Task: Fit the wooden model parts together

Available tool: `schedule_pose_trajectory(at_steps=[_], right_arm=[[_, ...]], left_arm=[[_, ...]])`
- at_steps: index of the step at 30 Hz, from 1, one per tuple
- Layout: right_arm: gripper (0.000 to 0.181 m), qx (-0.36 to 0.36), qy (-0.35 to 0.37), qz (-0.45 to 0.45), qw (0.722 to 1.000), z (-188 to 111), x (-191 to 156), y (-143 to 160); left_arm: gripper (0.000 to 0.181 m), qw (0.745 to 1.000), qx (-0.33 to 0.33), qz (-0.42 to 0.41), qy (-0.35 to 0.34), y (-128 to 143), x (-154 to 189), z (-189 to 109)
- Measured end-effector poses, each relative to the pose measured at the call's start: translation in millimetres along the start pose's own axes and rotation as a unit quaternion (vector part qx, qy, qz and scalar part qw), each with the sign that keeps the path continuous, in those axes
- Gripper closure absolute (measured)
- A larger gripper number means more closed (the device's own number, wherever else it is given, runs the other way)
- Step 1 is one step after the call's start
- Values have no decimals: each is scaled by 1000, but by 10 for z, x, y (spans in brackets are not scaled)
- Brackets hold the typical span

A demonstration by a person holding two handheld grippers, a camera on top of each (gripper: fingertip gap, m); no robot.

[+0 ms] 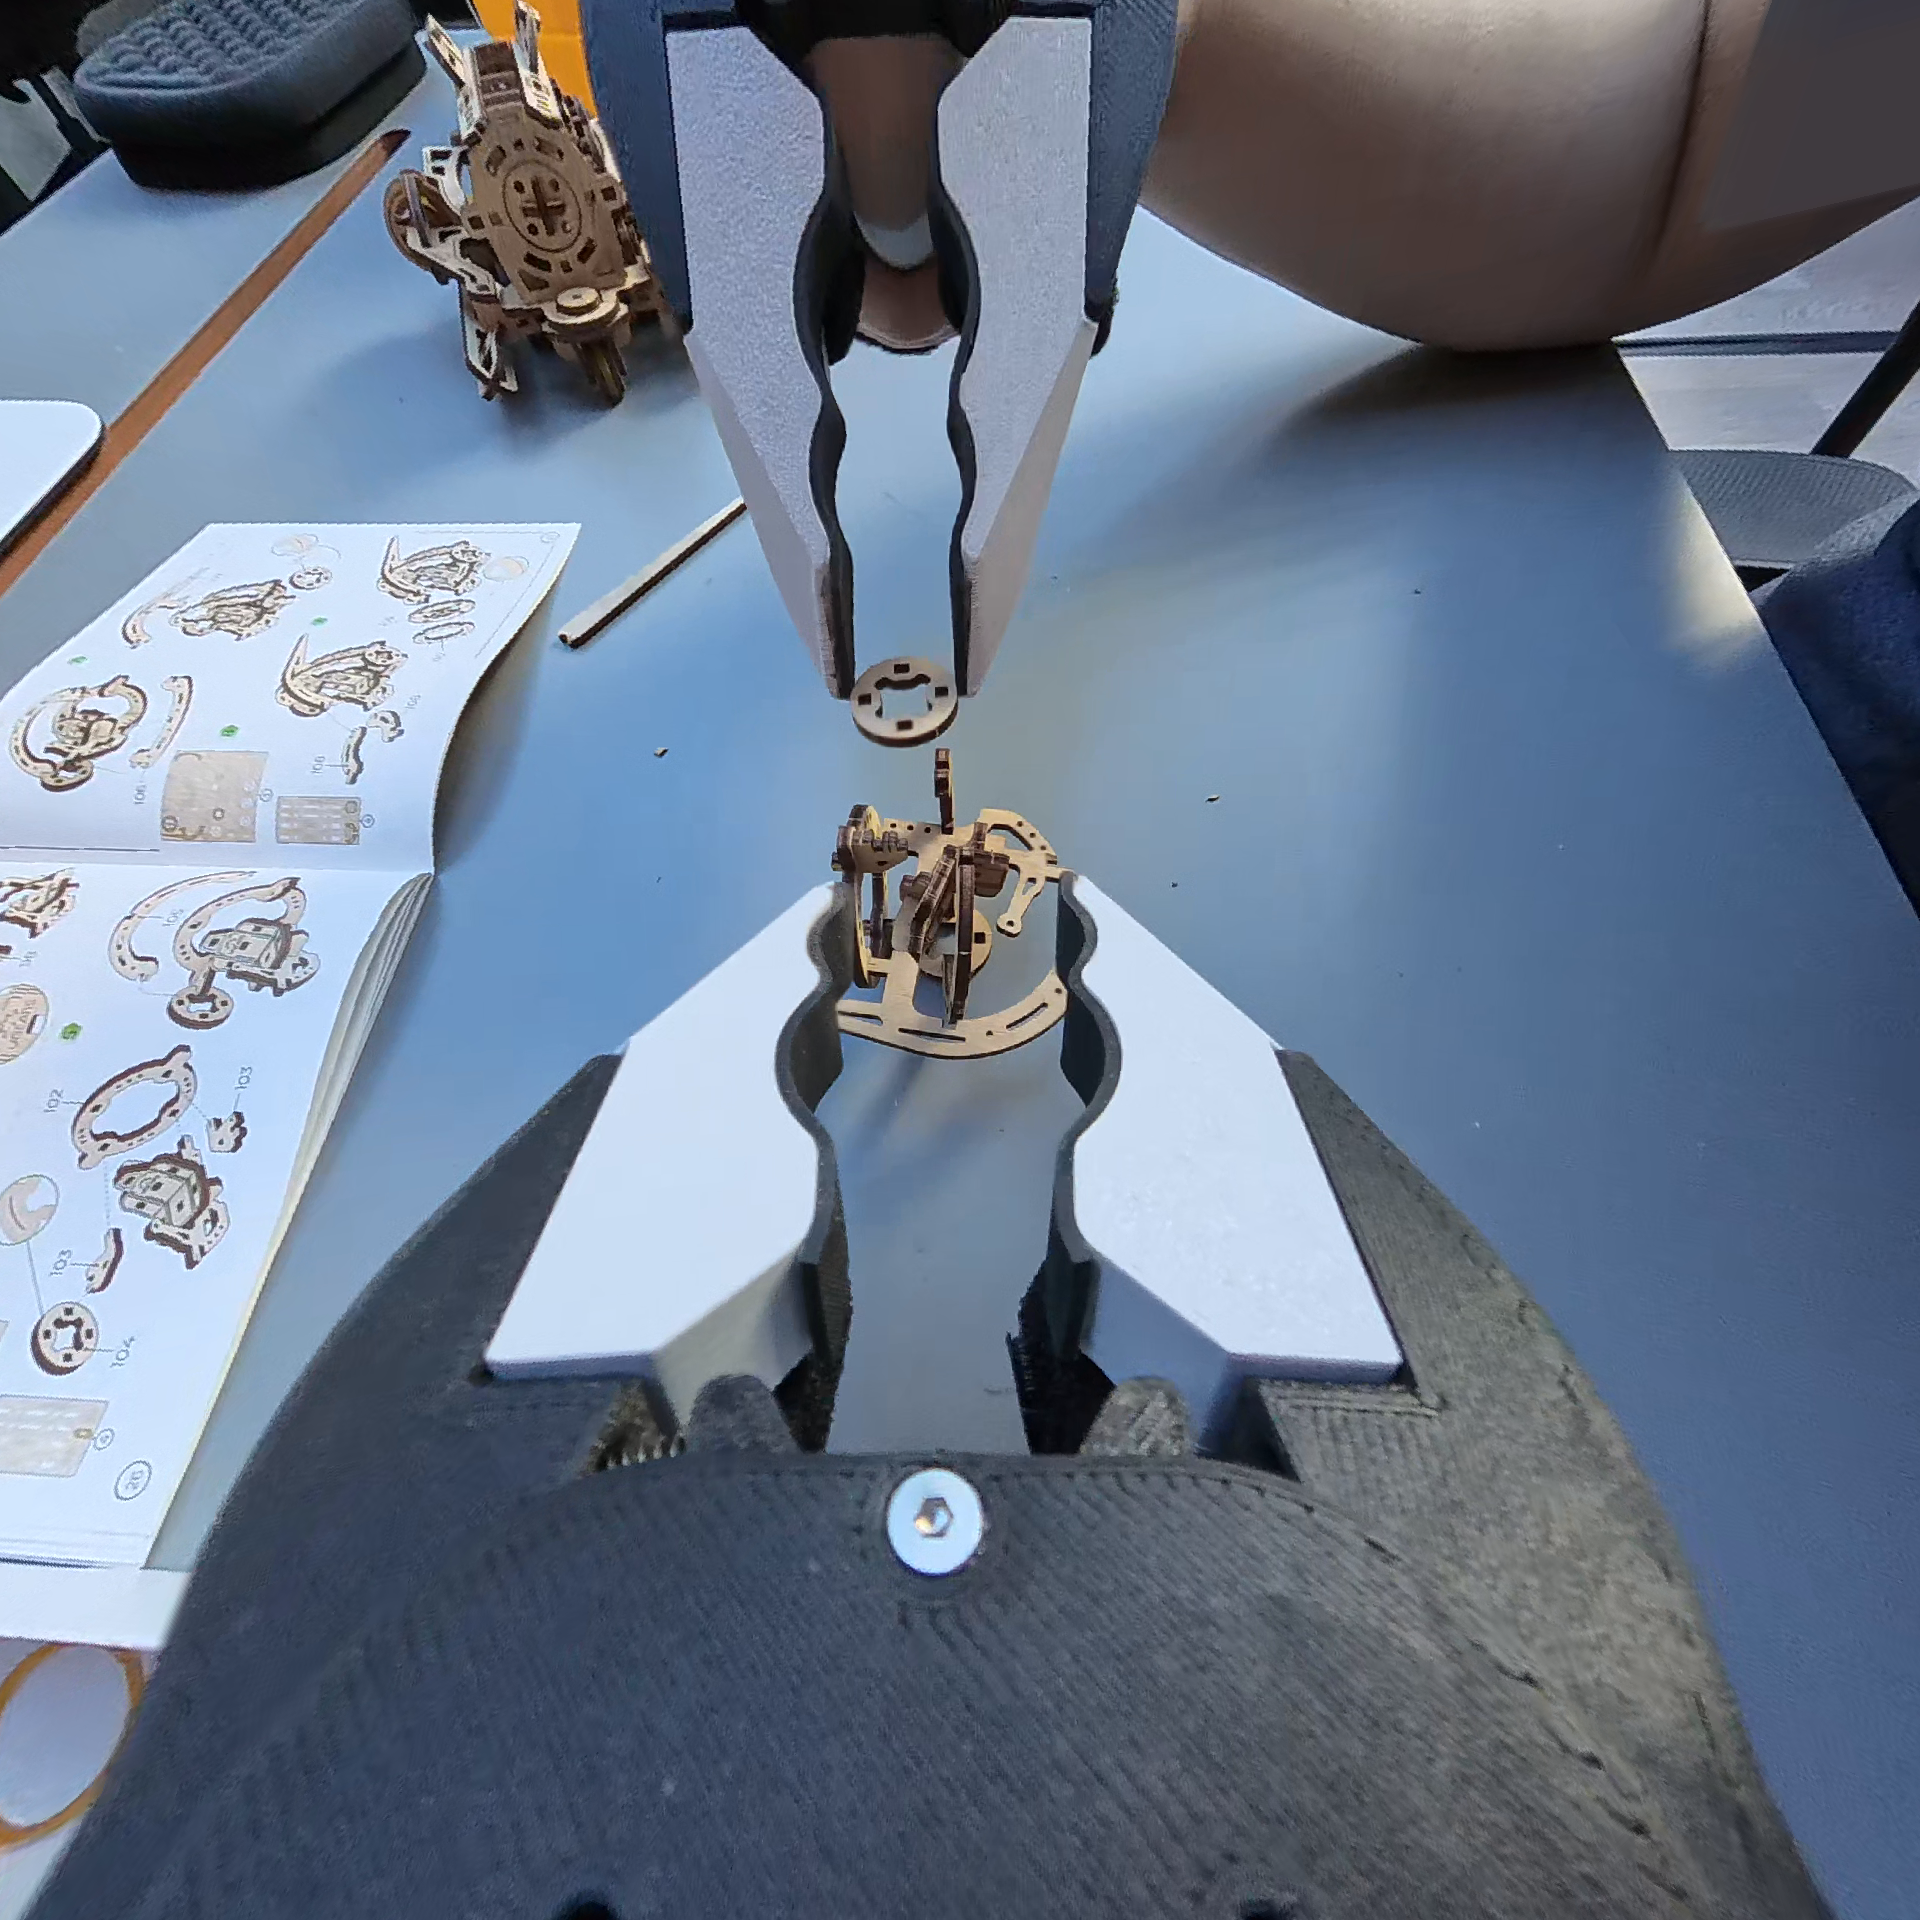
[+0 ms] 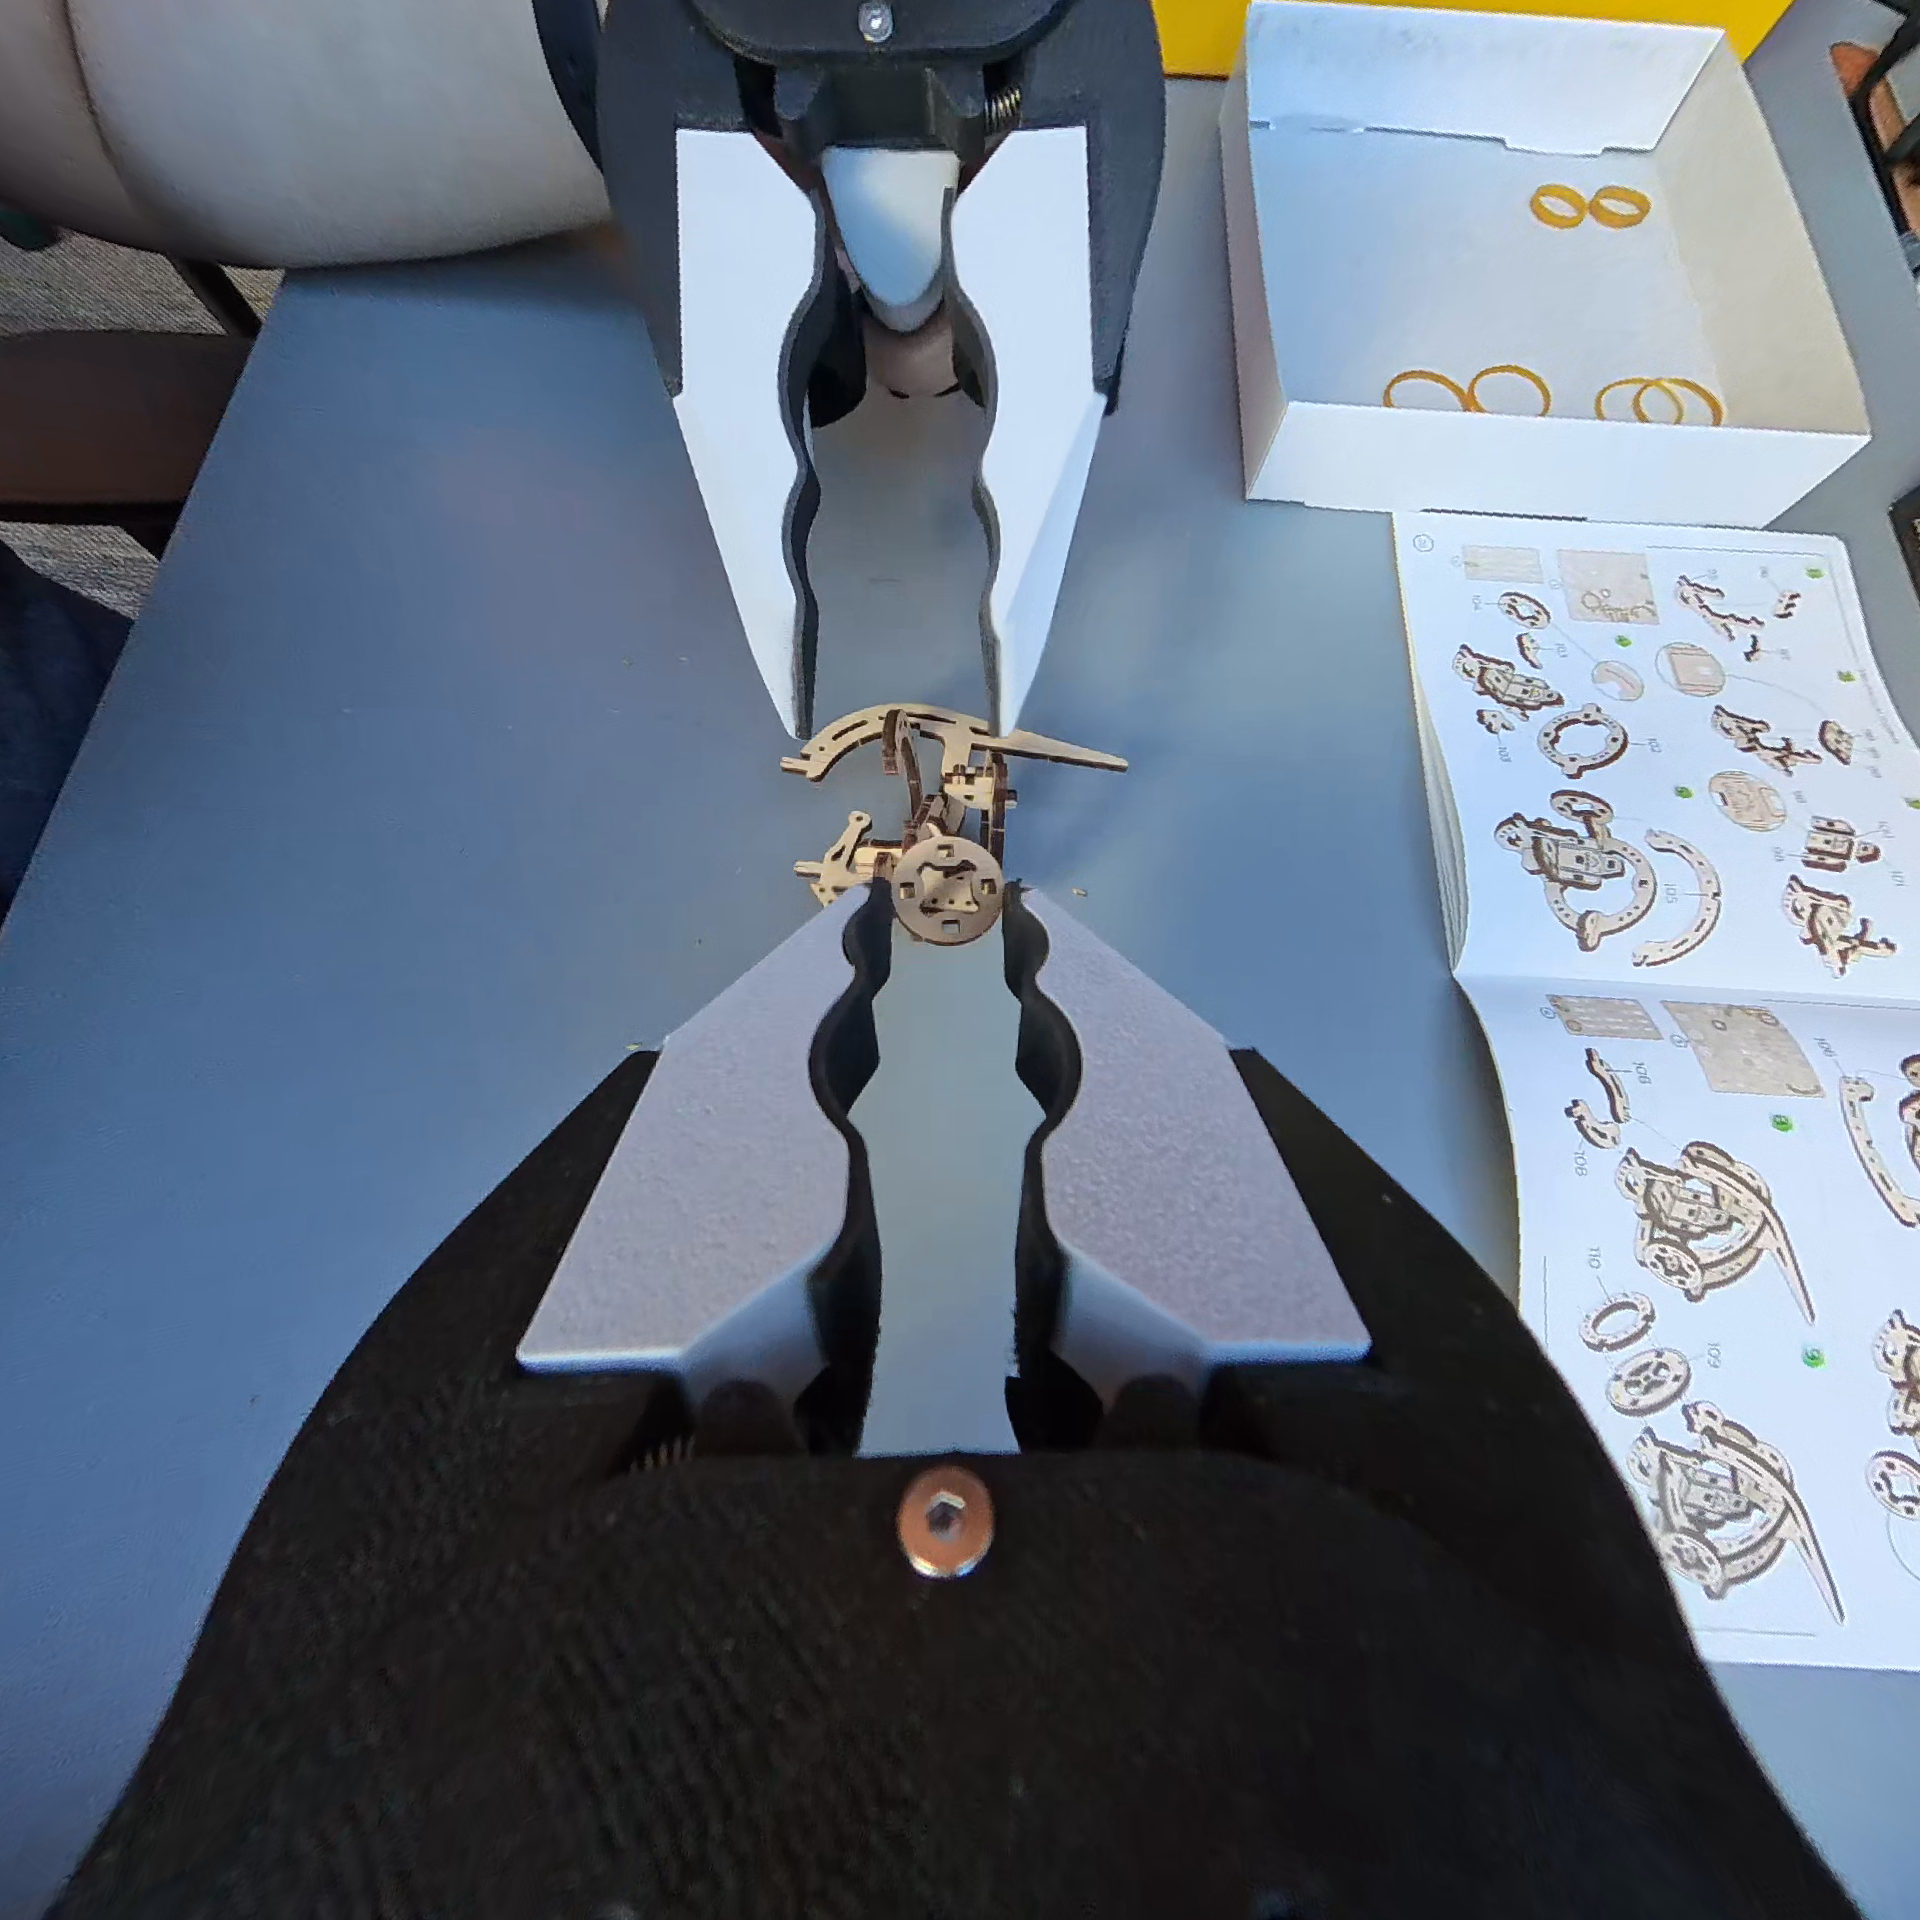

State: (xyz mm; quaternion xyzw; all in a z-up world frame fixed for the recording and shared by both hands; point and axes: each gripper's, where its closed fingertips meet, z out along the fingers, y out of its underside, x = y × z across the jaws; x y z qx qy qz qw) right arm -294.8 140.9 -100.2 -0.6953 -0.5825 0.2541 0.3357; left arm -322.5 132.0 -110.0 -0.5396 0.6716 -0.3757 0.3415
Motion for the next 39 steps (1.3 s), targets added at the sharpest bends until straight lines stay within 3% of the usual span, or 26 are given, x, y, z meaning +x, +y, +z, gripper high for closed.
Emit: schedule_pose_trajectory(at_steps=[17,31,39], right_arm=[[161,-31,6,32,999,114,121,246],[161,41,20,24,999,78,132,-140],[161,15,20,-8,1000,139,0,-163]], left_arm=[[146,1000,2,6,6,-10,47,85],[149,1000,-19,7,-17,74,-57,3],[163,1000,-18,10,-12,78,-42,-14]])
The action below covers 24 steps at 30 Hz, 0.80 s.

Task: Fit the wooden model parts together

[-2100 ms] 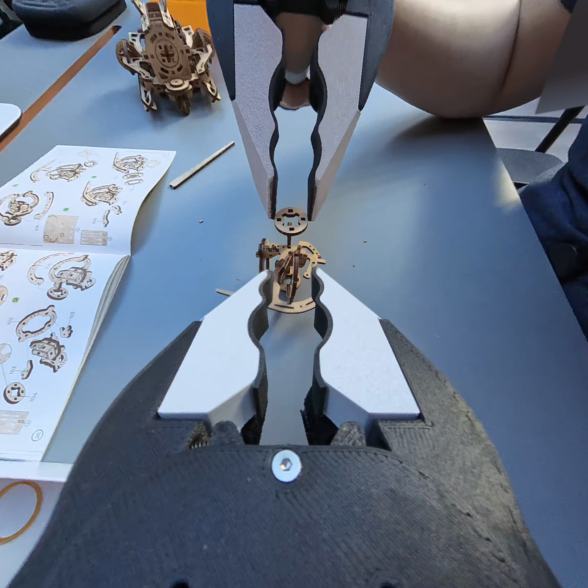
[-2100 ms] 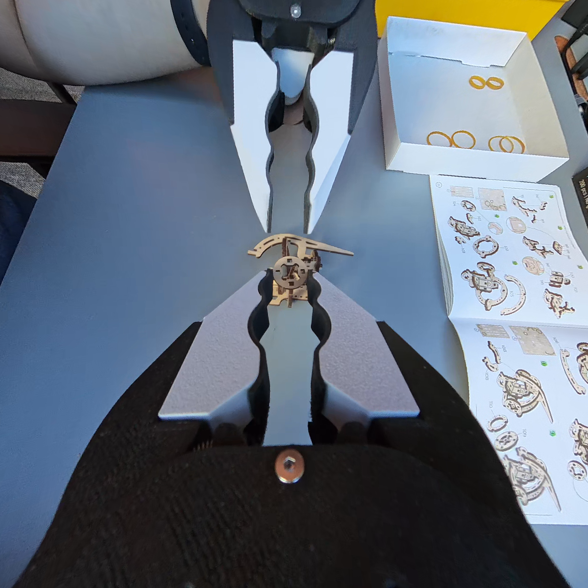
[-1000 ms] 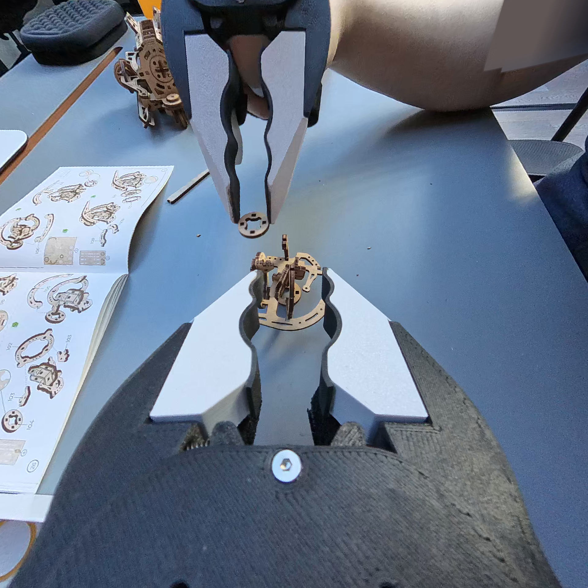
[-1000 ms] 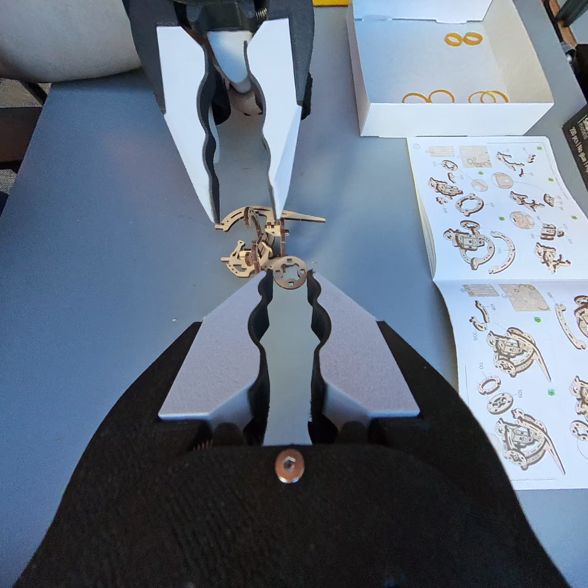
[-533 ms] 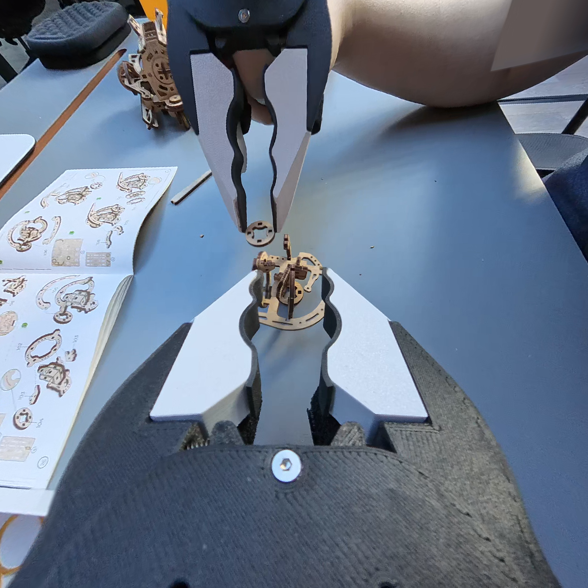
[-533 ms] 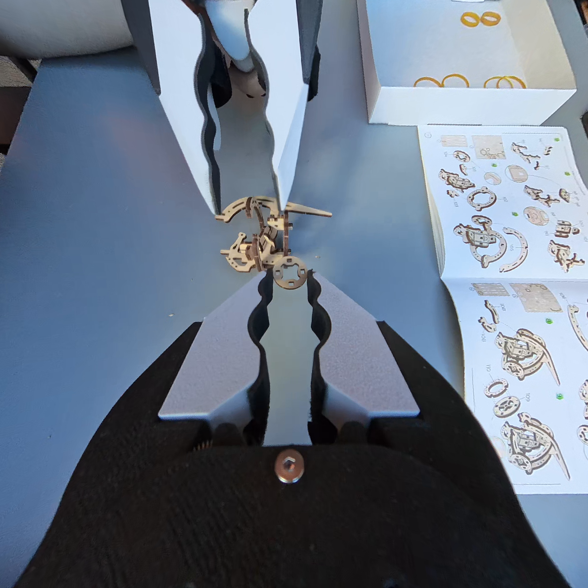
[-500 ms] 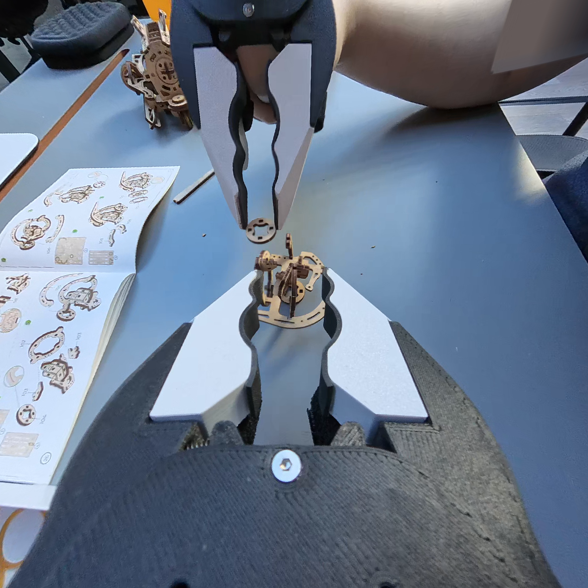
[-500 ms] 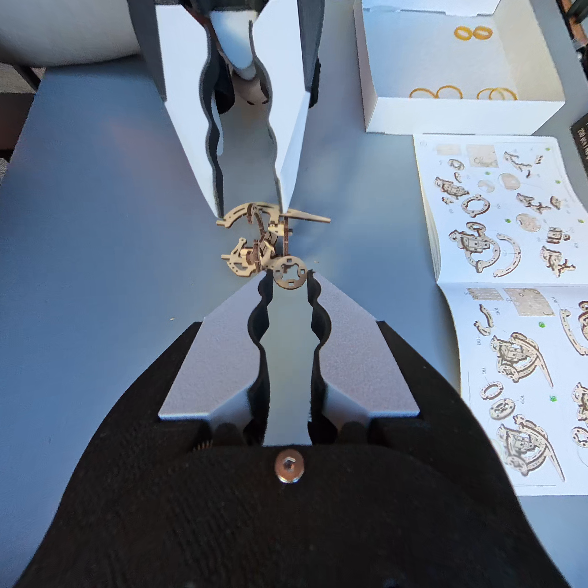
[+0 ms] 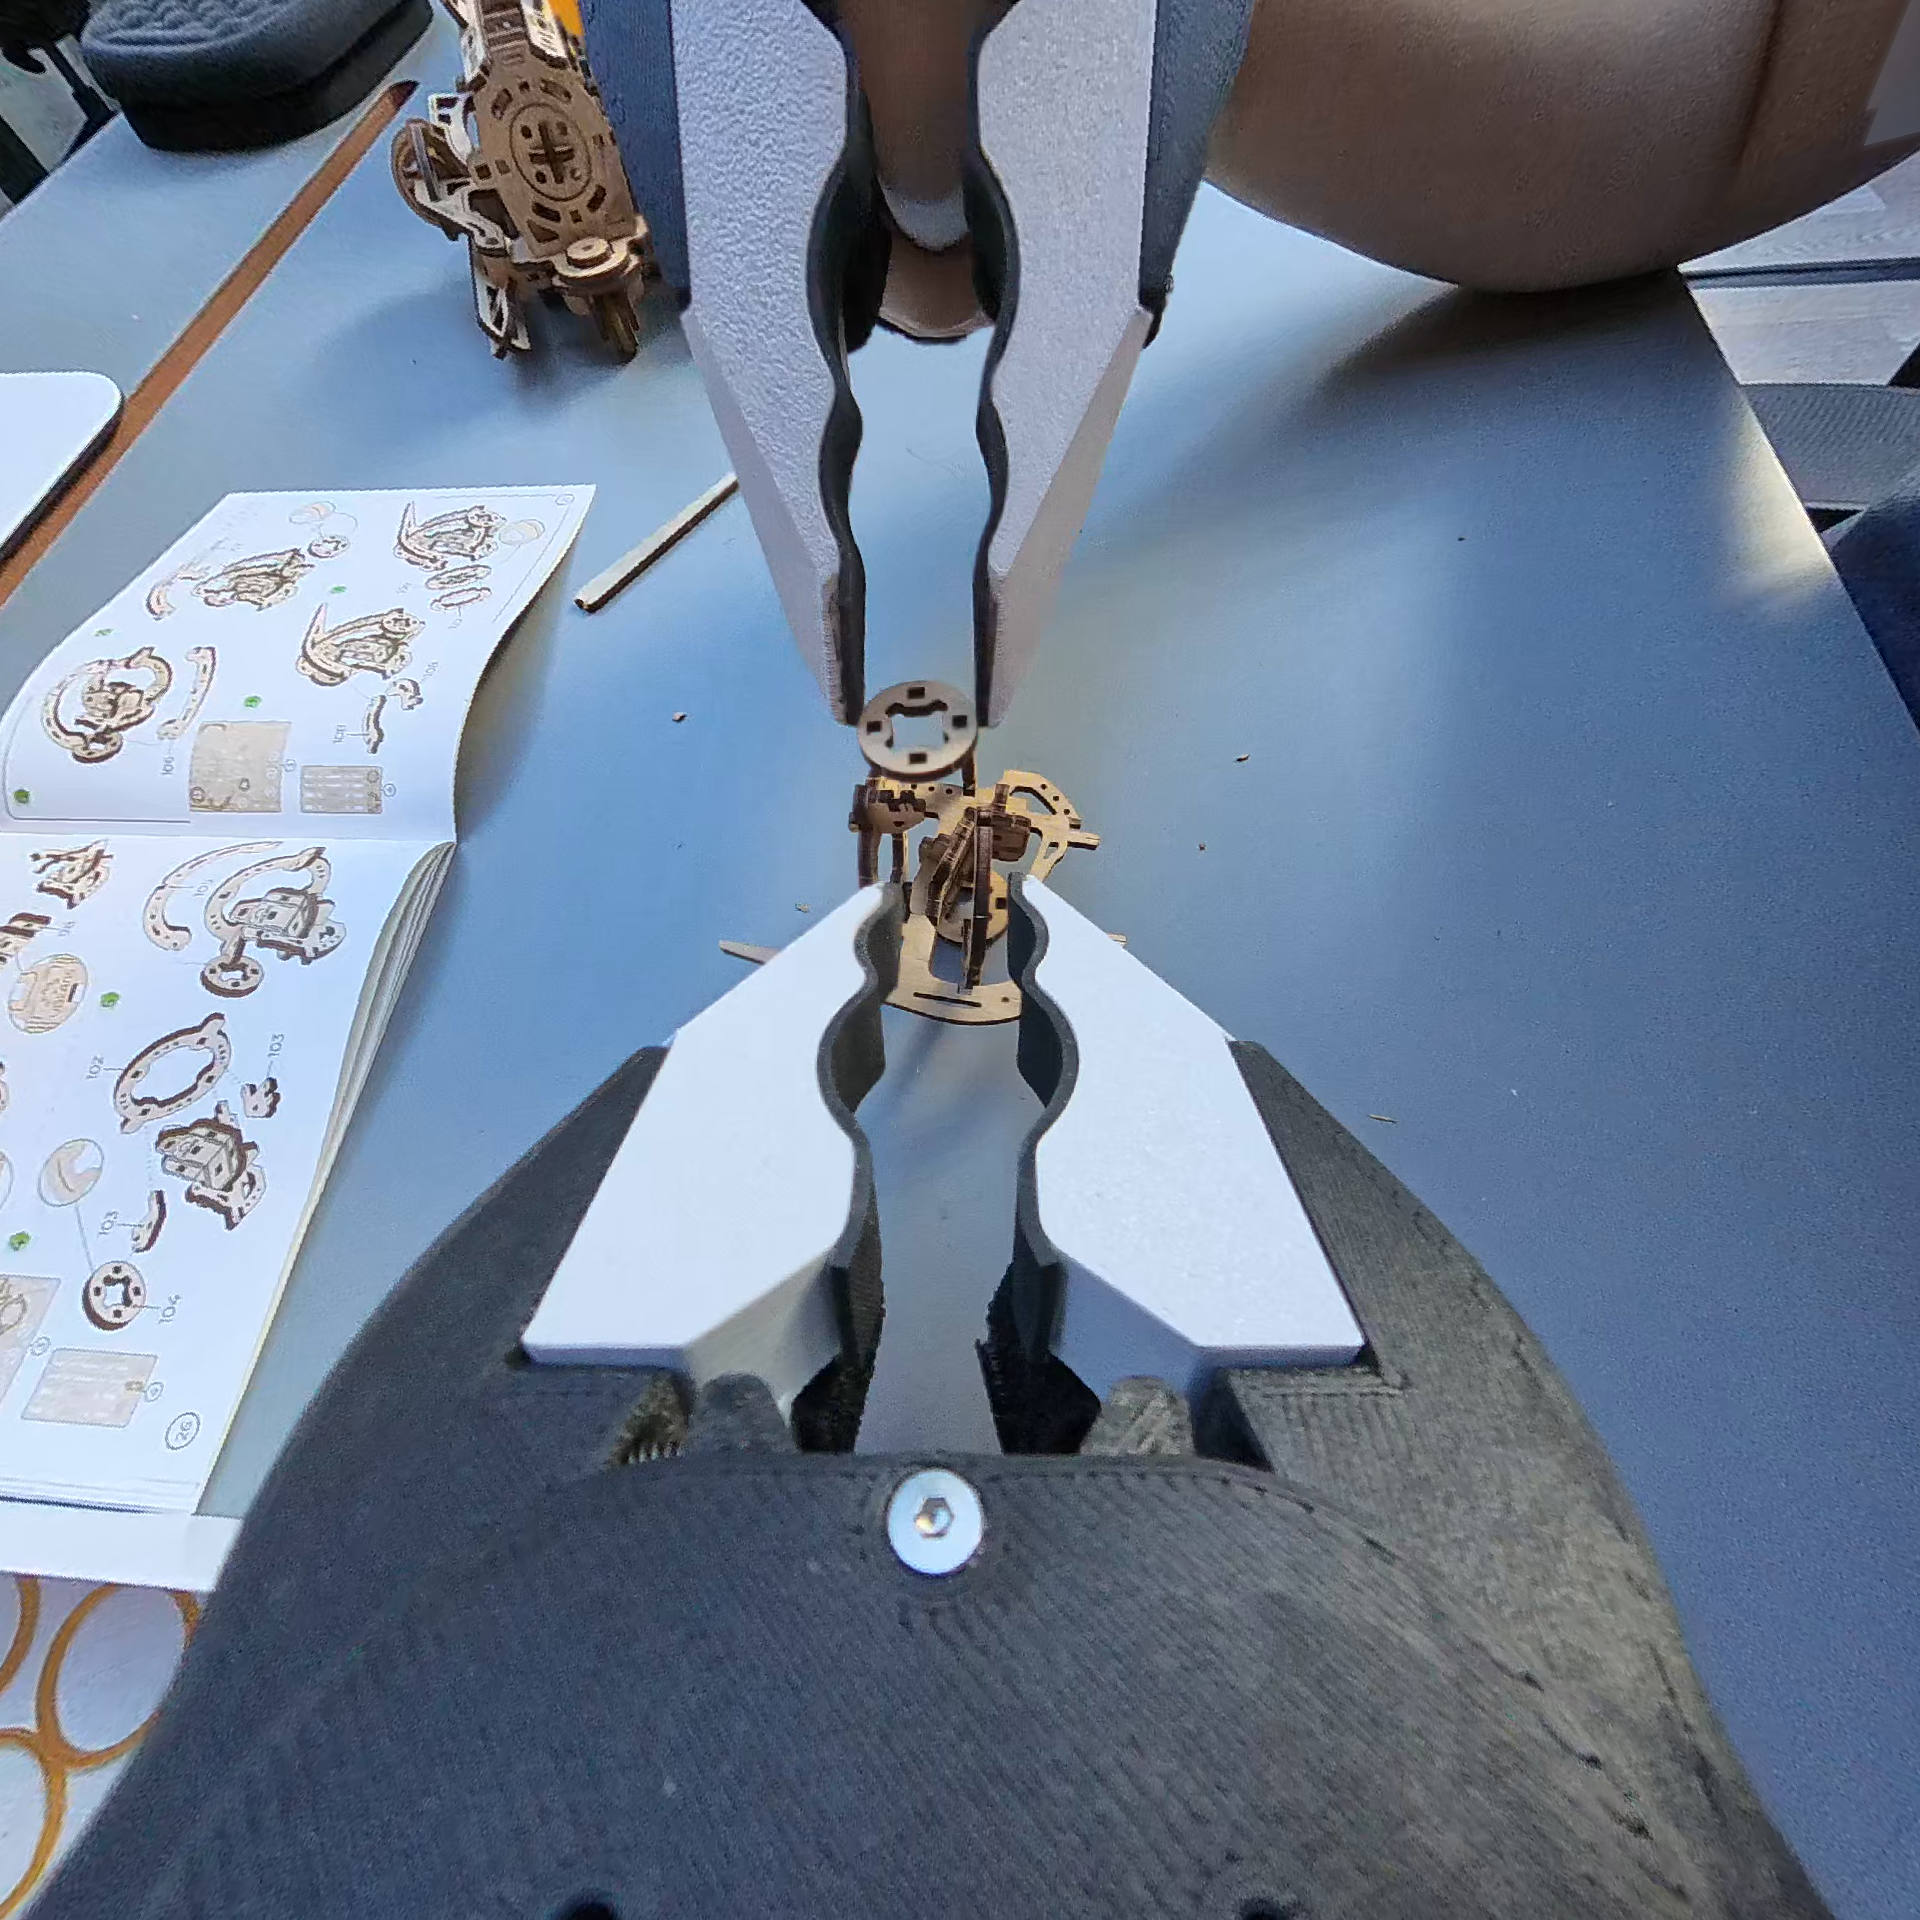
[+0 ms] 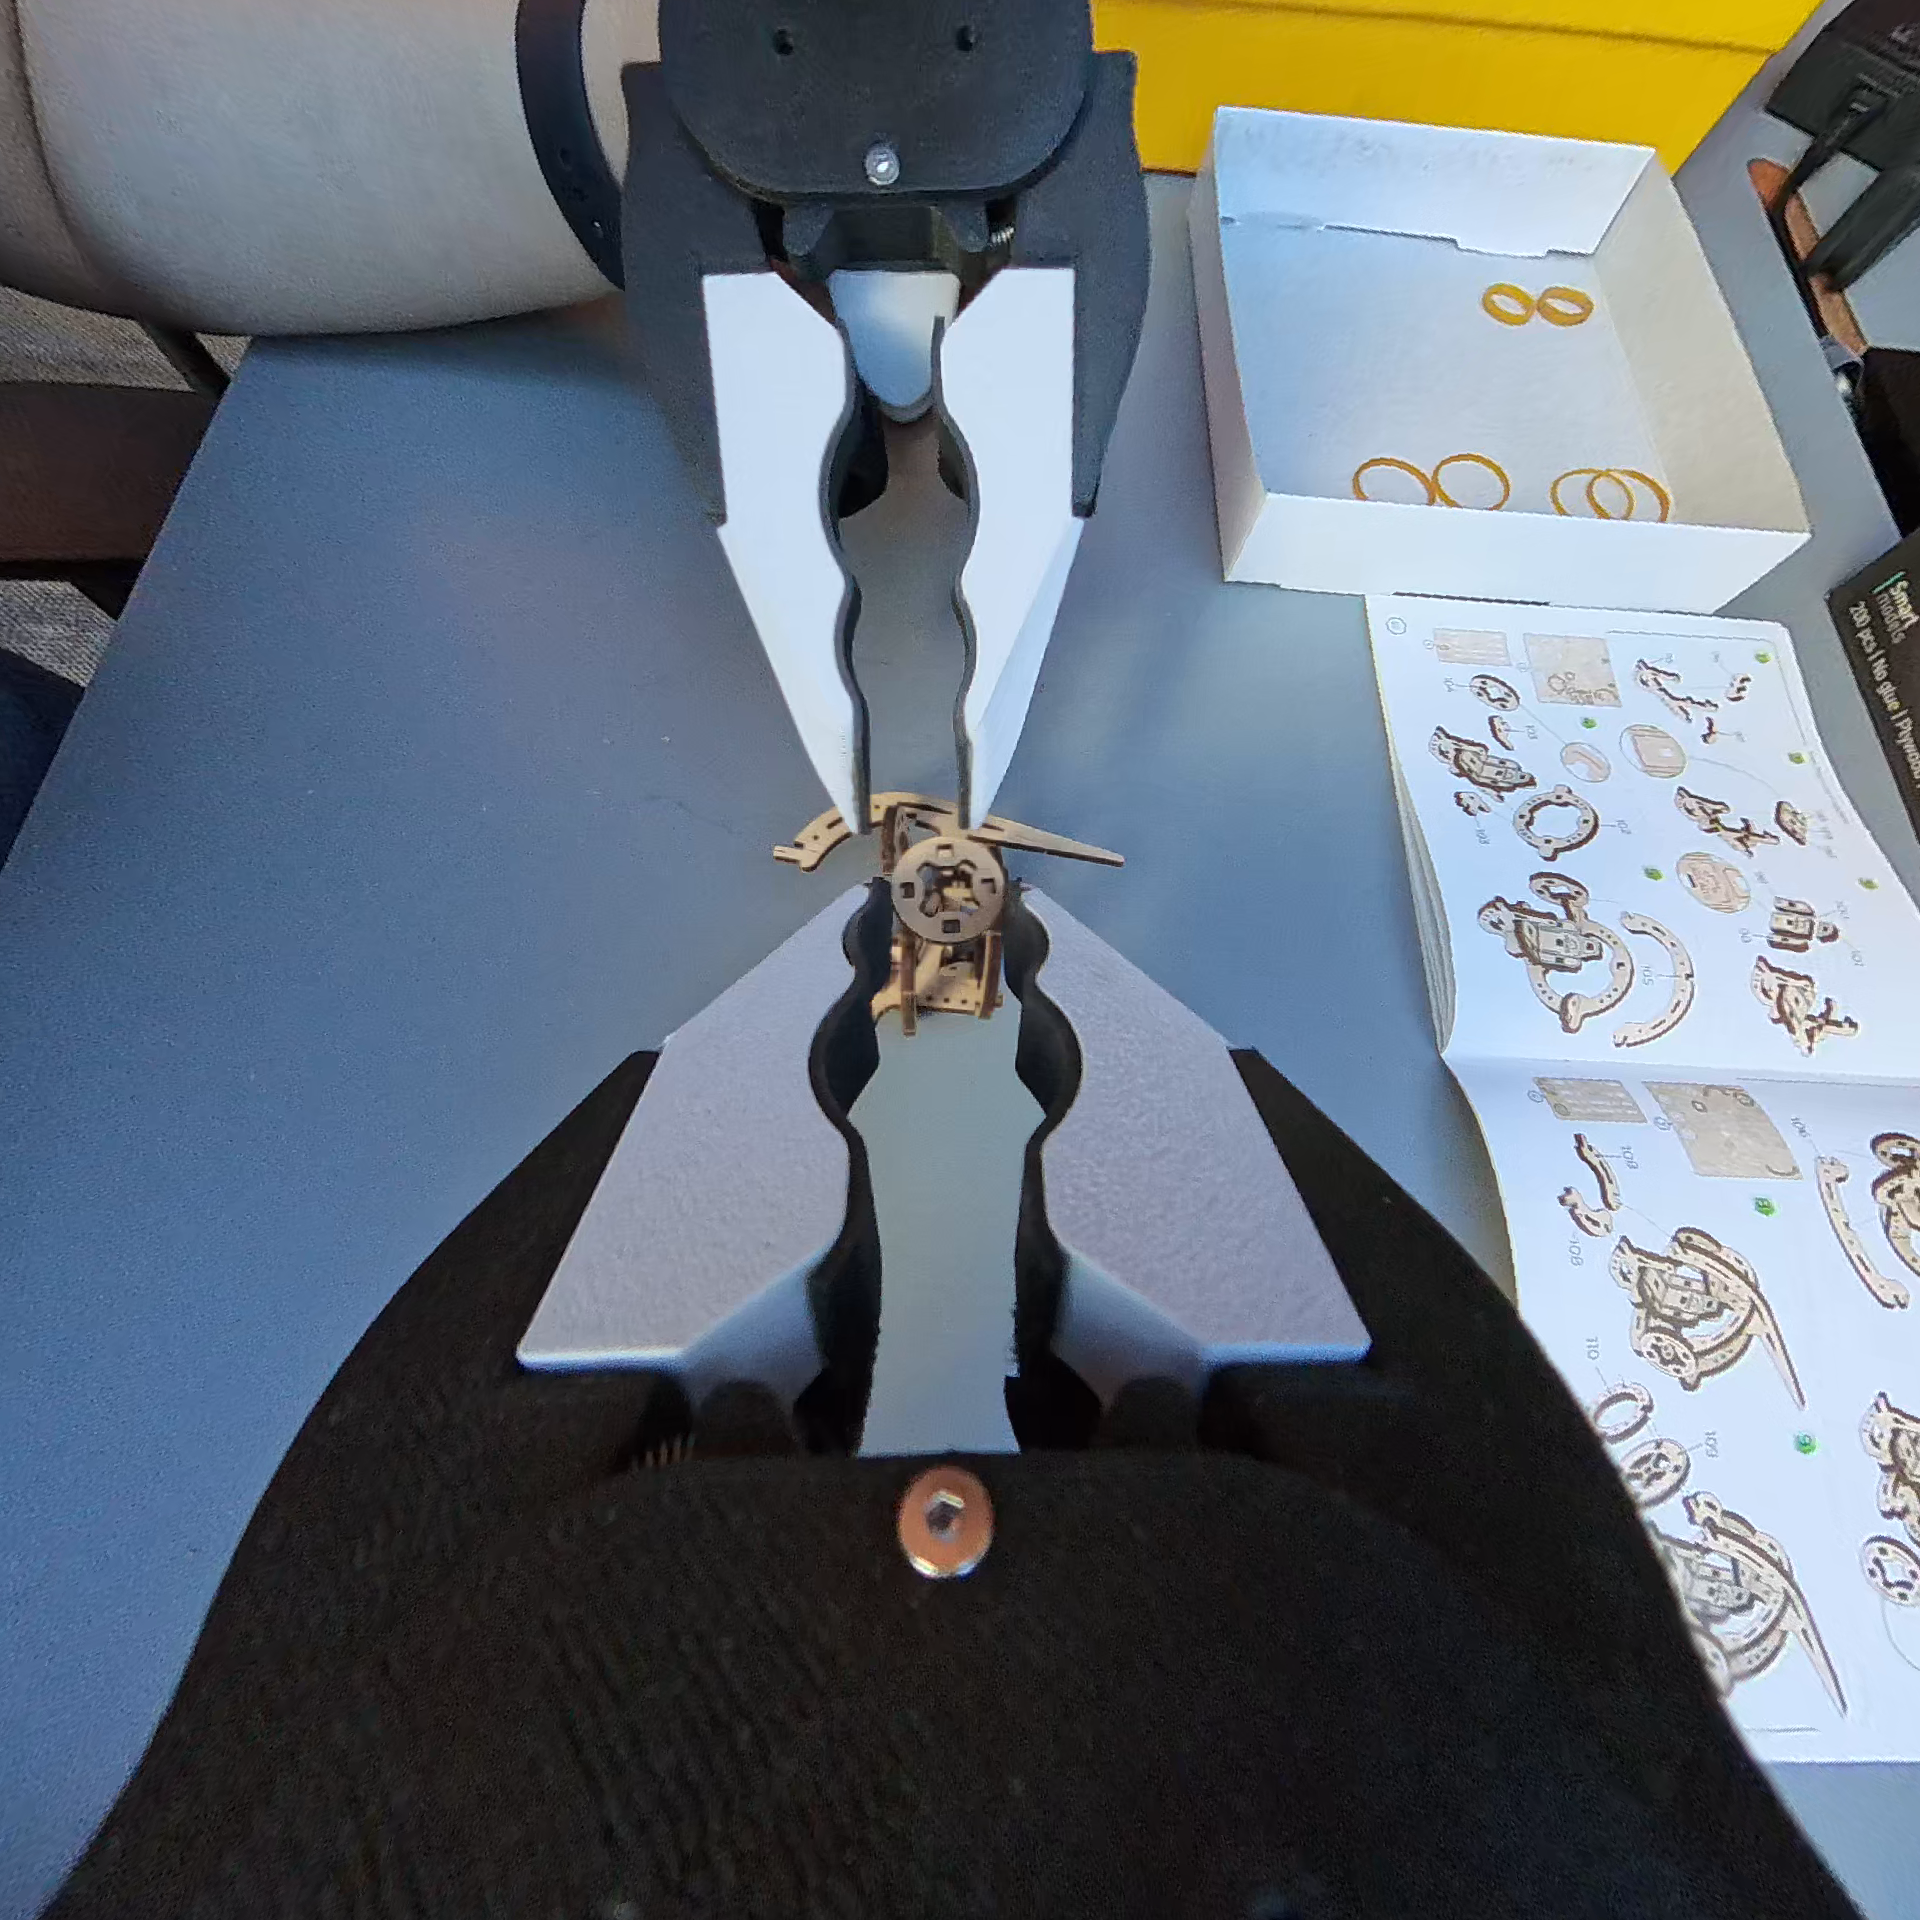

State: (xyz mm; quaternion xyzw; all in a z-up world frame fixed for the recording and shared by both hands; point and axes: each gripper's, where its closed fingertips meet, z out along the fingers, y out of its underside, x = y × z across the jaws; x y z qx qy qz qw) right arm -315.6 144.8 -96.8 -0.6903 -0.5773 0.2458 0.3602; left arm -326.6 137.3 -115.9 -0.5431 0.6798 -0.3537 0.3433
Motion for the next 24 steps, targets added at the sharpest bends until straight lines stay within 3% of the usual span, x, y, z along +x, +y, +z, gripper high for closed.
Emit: schedule_pose_trajectory(at_steps=[13,20,24], right_arm=[[161,-9,-3,4,1000,-50,-4,27],[161,-11,0,5,1000,-68,8,34],[161,-11,-1,5,1000,-64,11,46]], left_arm=[[174,1000,-1,7,-4,15,-32,-113],[151,999,46,-20,-3,-85,-96,-213],[148,999,35,-30,3,17,-112,-121]])
